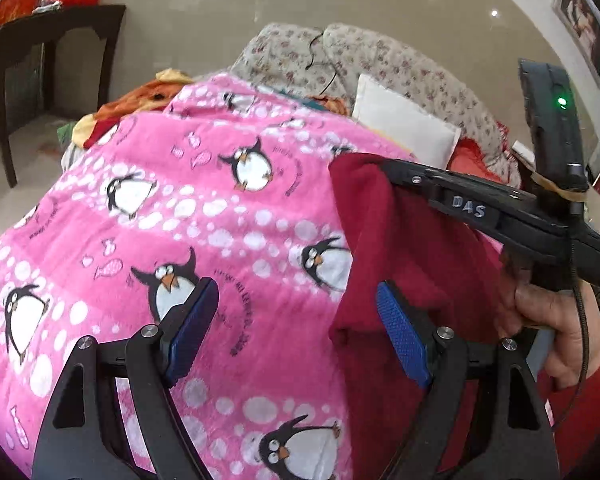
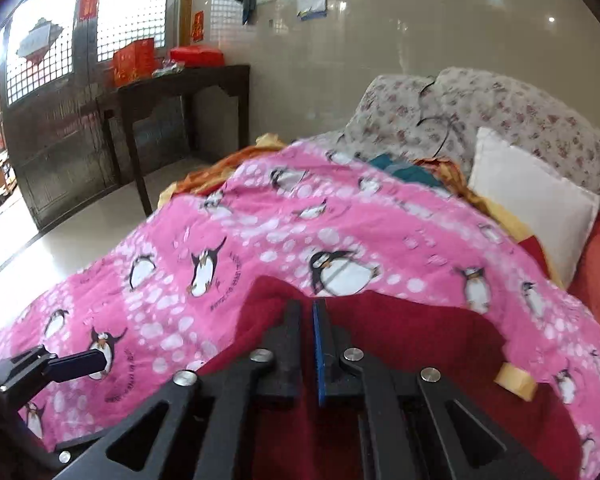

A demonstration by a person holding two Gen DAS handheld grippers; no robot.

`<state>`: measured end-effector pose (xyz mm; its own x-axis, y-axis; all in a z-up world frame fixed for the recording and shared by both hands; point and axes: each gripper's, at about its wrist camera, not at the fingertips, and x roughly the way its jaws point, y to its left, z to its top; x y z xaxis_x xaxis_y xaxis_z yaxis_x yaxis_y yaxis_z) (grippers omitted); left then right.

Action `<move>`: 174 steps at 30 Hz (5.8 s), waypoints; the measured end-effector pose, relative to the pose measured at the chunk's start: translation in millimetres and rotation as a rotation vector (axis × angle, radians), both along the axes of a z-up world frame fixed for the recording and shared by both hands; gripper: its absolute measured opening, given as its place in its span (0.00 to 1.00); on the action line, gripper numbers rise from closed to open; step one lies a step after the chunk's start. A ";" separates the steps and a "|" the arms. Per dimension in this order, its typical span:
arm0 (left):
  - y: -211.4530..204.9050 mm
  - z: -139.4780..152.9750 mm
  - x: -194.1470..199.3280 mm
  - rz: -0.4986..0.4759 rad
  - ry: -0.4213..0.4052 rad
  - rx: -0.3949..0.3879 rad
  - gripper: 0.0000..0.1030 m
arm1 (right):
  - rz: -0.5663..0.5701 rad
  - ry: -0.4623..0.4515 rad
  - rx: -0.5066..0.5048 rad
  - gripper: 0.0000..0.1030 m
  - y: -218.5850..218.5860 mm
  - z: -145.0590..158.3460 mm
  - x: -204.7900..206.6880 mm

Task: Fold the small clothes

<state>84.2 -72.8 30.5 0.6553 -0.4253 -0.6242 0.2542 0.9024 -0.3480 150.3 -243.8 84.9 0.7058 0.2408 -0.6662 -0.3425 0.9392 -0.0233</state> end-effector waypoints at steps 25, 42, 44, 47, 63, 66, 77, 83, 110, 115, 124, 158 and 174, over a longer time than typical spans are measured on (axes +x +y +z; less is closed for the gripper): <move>-68.9 -4.5 -4.2 -0.106 0.015 0.158 0.79 | -0.511 0.019 -0.105 0.05 -228.8 0.4 -156.1; -82.1 32.6 -39.5 -0.119 -0.062 0.073 0.79 | -0.713 0.088 0.237 0.44 -316.8 -19.2 -272.6; -91.9 35.8 -45.0 -0.142 -0.064 0.075 0.79 | -0.763 0.110 0.286 0.44 -333.6 -30.9 -289.4; -105.8 36.7 -55.9 -0.184 -0.063 0.086 0.79 | -0.814 0.122 0.368 0.44 -361.5 -45.6 -307.8; -108.4 16.9 -58.5 -0.178 0.005 0.103 0.79 | -1.135 -0.012 0.947 0.55 -509.0 -96.6 -315.2; -98.1 17.3 -58.0 -0.160 0.006 0.104 0.79 | -1.114 -0.036 0.965 0.14 -522.5 -95.3 -305.9; -42.9 35.8 -43.4 -0.045 -0.021 -0.004 0.79 | -0.539 -0.367 0.558 0.07 -343.2 113.3 -264.9; -20.1 35.4 -35.4 0.004 0.007 -0.068 0.79 | -0.108 -0.205 0.408 0.10 -153.5 83.7 -162.7; -89.6 13.2 20.7 -0.103 0.033 0.064 0.58 | -0.502 0.153 0.467 0.16 -308.6 -24.2 -150.2; -85.2 8.6 21.0 -0.075 0.030 0.075 0.54 | -0.515 0.010 0.154 0.15 -277.1 8.4 -143.6; -78.1 4.6 16.4 -0.039 0.039 0.094 0.54 | -0.639 0.070 0.209 0.40 -312.8 -1.4 -172.4; -69.6 -6.6 -6.2 -0.008 0.109 0.131 0.60 | -0.483 0.120 -0.066 0.40 -229.2 -24.0 -219.3; 3.6 -6.7 -142.6 -0.167 0.246 0.043 0.65 | -0.334 0.282 0.295 0.49 -246.2 -17.1 -389.4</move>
